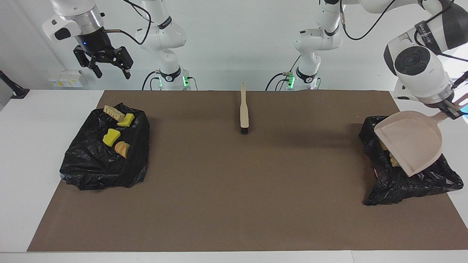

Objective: Sweep and dump trash in bin
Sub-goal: 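Bring the empty dustpan back over the table with the left gripper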

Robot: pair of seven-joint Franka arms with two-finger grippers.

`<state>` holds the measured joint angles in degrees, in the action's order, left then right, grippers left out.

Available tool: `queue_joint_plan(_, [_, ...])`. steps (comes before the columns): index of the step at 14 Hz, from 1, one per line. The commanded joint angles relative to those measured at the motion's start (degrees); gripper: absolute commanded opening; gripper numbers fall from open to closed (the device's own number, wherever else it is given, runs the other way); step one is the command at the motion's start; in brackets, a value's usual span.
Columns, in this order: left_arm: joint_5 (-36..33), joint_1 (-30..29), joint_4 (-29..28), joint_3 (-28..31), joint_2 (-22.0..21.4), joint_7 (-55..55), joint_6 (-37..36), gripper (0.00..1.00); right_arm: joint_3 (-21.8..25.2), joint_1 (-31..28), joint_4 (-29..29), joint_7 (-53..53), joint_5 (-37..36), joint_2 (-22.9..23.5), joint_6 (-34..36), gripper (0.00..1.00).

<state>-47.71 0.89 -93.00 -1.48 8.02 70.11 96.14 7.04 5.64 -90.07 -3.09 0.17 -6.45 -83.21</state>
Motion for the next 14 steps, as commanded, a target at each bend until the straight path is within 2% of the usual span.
queue_joint_plan(1, [6.2,4.4,-1.6,0.9,-1.9,-6.5,-3.2,0.00,-0.2,0.0,-3.8,1.2,-0.7,-2.9,0.2,1.00])
queue_joint_plan(5, [22.4,6.5,-1.9,0.9,-2.7,-22.7,-4.7,0.00,-0.3,0.5,-5.1,1.1,-0.6,-3.7,-0.2,1.00])
queue_joint_plan(8, [31.9,8.0,-1.9,0.9,-2.8,-32.9,-5.3,0.00,-0.2,0.4,-4.2,1.2,-0.7,-3.0,-0.5,1.00])
queue_joint_plan(10, [36.8,10.3,-1.7,0.9,-3.0,-41.5,-5.3,0.00,-0.2,0.4,-3.7,1.4,-0.9,-2.5,-1.2,1.00])
queue_joint_plan(14, [44.4,17.7,-1.2,0.9,-3.1,-66.0,-4.0,0.00,-0.2,-0.4,-3.6,1.5,-0.5,-2.1,-2.0,1.00])
